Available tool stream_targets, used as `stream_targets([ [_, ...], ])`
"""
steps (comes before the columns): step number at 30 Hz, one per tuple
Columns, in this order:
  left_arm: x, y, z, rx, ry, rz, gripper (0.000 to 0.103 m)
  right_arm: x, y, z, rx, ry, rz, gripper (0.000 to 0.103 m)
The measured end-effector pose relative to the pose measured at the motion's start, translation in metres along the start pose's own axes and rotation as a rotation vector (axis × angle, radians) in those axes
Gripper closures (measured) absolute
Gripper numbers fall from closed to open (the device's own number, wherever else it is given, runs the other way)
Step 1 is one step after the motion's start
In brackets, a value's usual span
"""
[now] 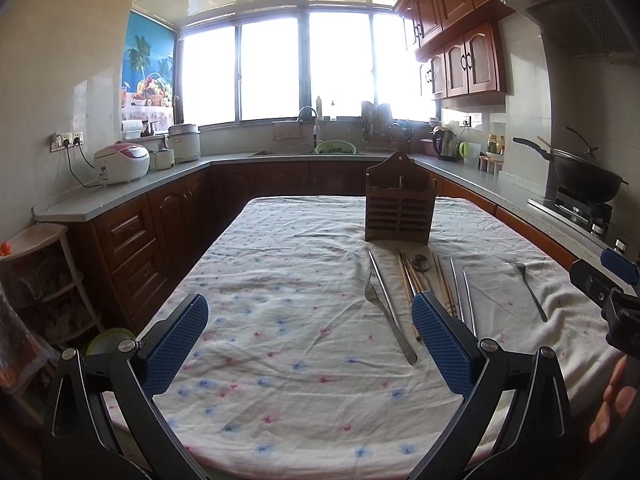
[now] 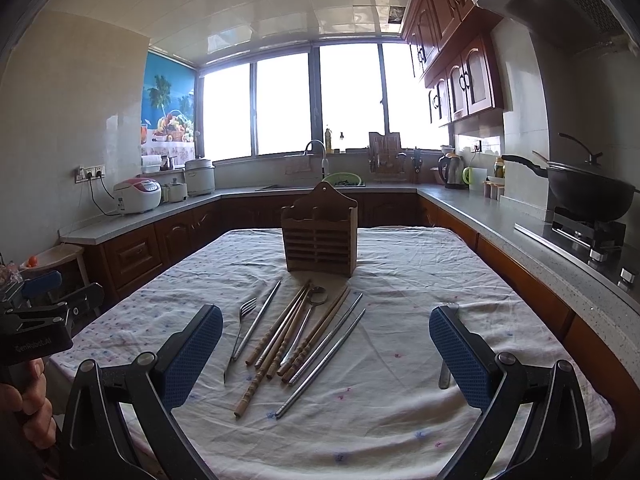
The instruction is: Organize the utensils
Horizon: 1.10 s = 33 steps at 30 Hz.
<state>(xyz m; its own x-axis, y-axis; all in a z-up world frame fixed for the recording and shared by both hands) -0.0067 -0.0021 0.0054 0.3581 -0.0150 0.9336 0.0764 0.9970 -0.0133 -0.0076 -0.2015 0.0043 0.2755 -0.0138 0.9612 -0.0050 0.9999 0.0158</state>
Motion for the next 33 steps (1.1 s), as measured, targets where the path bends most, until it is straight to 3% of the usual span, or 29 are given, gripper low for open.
stream_targets([
  [6, 0.005, 0.01, -0.024, -0.021, 0.064, 0.035, 0.0, 0.004, -0.008, -0.011, 0.01, 0.036, -0.036, 0.0],
  [14, 0.02, 0.012, -0.083, -0.066, 0.197, 0.059, 0.0, 0.014, -0.022, -0.048, 0.012, 0.133, -0.092, 0.001],
  [17, 0.027, 0.01, -0.104, -0.092, 0.229, 0.069, 0.0, 0.016, -0.027, -0.065, 0.012, 0.178, -0.107, 0.008],
  [23, 0.034, 0.006, -0.145, -0.13, 0.298, 0.074, 0.009, 0.017, -0.036, -0.11, 0.004, 0.292, -0.153, 0.034],
  [33, 0.049, -0.011, -0.234, -0.208, 0.484, 0.084, 0.02, 0.013, -0.044, -0.186, 0.024, 0.472, -0.205, 0.06],
])
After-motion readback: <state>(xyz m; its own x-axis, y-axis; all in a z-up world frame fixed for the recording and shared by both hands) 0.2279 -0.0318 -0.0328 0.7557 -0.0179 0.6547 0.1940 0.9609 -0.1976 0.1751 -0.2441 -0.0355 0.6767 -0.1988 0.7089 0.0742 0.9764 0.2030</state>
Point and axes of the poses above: each gripper's, at about its wrist camera, not at the fingertips, and z roughly against the way its jaws point, y to its left, x to its top, the point moved 1 cm from there along -z, roughly the way its jaws point, and after that the axes turned 4 degrees about -x, right-handed, at the moved point
